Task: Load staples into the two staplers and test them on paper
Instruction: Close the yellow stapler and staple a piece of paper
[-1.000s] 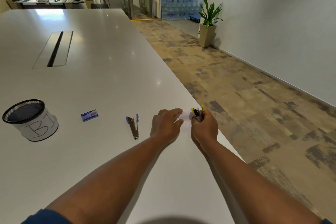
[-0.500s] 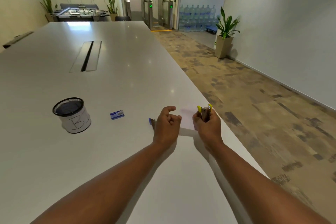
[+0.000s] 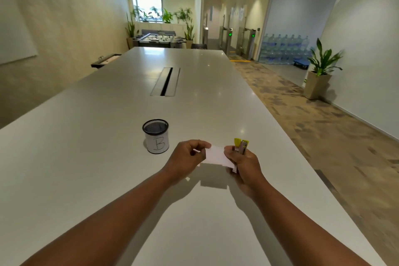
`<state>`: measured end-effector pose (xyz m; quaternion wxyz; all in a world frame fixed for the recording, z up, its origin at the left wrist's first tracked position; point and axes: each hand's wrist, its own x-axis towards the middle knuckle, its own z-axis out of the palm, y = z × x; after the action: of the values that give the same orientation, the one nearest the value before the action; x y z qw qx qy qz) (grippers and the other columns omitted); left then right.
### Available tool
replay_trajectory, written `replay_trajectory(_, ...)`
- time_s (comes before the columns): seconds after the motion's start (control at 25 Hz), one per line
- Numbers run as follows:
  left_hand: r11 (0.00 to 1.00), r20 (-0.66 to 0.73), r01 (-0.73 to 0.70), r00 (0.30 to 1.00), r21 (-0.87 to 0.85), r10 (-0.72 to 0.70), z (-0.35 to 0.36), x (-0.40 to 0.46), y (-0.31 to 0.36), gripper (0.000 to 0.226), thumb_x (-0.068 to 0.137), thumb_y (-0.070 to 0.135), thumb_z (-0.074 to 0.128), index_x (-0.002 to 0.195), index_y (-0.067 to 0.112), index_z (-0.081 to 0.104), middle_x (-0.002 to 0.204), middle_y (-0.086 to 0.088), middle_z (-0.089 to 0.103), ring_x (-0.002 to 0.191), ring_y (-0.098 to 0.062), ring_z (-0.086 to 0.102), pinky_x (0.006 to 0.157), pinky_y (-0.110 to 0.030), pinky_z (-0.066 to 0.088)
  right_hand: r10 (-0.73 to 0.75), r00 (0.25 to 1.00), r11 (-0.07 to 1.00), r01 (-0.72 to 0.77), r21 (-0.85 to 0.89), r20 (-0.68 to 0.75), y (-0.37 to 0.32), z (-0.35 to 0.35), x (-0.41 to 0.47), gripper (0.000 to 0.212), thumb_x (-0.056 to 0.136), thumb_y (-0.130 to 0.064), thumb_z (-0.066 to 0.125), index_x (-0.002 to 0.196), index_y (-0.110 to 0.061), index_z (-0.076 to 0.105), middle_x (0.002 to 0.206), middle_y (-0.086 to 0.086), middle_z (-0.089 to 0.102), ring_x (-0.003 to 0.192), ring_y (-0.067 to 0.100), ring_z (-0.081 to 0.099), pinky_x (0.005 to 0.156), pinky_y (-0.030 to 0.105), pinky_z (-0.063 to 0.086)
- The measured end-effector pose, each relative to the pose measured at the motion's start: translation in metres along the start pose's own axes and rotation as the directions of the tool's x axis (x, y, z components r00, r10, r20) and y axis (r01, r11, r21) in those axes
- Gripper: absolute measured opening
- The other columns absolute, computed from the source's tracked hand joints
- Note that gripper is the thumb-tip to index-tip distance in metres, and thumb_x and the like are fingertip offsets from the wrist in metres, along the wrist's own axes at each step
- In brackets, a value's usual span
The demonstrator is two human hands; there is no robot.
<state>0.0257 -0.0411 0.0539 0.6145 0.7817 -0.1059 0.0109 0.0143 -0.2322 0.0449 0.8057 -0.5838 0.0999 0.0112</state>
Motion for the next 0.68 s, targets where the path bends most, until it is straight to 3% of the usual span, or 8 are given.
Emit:
replay_trajectory(0.12,0.991,-0.064,-0.066,0.995,0.117,0.074,-0.014,-0.003,0.001,0.020,0.094,0.018,0.071,0.083,0.034,0.076,0.087,0.015,0.069,0.071,0.001,0.058,0.066,-0.009,0.042,0.070,0.997,0.993,-0.066,-0.102,0.030,0.001,0.008,0.001,0.003,0.091,-0.016,0.071,0.090,-0.014,0.069,0.073,0.003,0.063,0.055,0.012,0.050,0.054,0.026,0.041)
replay_trajectory(0.24,0.975,-0.143,-0.032,0.988,0.218,0.064,-0.025,-0.002,0.005,0.018,0.095,0.028,0.070,0.078,0.031,0.073,0.083,0.015,0.066,0.064,-0.005,0.054,0.064,-0.017,0.043,-0.043,0.998,0.963,0.026,-0.268,-0.055,-0.001,0.012,0.003,0.010,0.085,-0.021,0.072,0.083,-0.014,0.064,0.067,0.004,0.055,0.052,0.015,0.041,0.050,0.026,0.036)
replay_trajectory(0.36,0.967,-0.120,0.049,0.993,0.249,-0.019,-0.034,-0.002,0.012,0.017,0.096,0.030,0.068,0.082,0.023,0.075,0.070,0.014,0.069,0.058,0.003,0.056,0.062,-0.019,0.045,-0.178,0.984,0.958,0.167,-0.233,-0.027,-0.009,0.015,0.002,0.019,0.086,-0.029,0.077,0.089,-0.011,0.071,0.076,0.002,0.065,0.069,0.019,0.056,0.066,0.031,0.048)
replay_trajectory(0.48,0.928,-0.082,0.040,0.997,0.370,-0.010,-0.037,0.000,0.020,0.017,0.095,0.031,0.067,0.083,0.022,0.075,0.076,0.009,0.073,0.064,0.000,0.063,0.066,-0.026,0.051,-0.257,0.957,0.944,0.278,-0.178,0.132,-0.020,0.020,0.000,0.018,0.088,-0.034,0.076,0.094,-0.017,0.077,0.094,0.012,0.076,0.088,0.018,0.066,0.082,0.035,0.052)
replay_trajectory(0.6,0.913,-0.055,0.022,0.998,0.407,0.001,-0.040,0.002,0.029,0.016,0.094,0.032,0.069,0.081,0.025,0.076,0.077,0.010,0.074,0.074,-0.007,0.069,0.070,-0.028,0.054,-0.306,0.919,0.861,0.379,-0.338,0.249,-0.026,0.023,0.001,0.012,0.086,-0.021,0.081,0.096,-0.022,0.077,0.096,-0.004,0.078,0.104,0.008,0.066,0.086,0.024,0.053)
replay_trajectory(0.64,0.908,-0.047,0.020,0.999,0.419,0.000,-0.040,0.002,0.031,0.017,0.093,0.032,0.070,0.079,0.025,0.076,0.077,0.010,0.074,0.073,-0.008,0.069,0.070,-0.028,0.054,-0.322,0.910,0.814,0.407,-0.414,0.261,-0.026,0.024,0.000,0.014,0.084,-0.015,0.081,0.094,-0.024,0.077,0.091,-0.009,0.078,0.102,0.004,0.067,0.083,0.020,0.054)
replay_trajectory(0.68,0.905,-0.045,0.025,0.999,0.426,-0.007,-0.040,0.003,0.033,0.018,0.092,0.032,0.070,0.077,0.024,0.076,0.075,0.009,0.074,0.071,-0.010,0.068,0.068,-0.029,0.053,-0.338,0.905,0.771,0.424,-0.476,0.258,-0.025,0.025,0.000,0.015,0.084,-0.011,0.080,0.089,-0.025,0.076,0.085,-0.008,0.076,0.092,0.006,0.068,0.078,0.025,0.055)
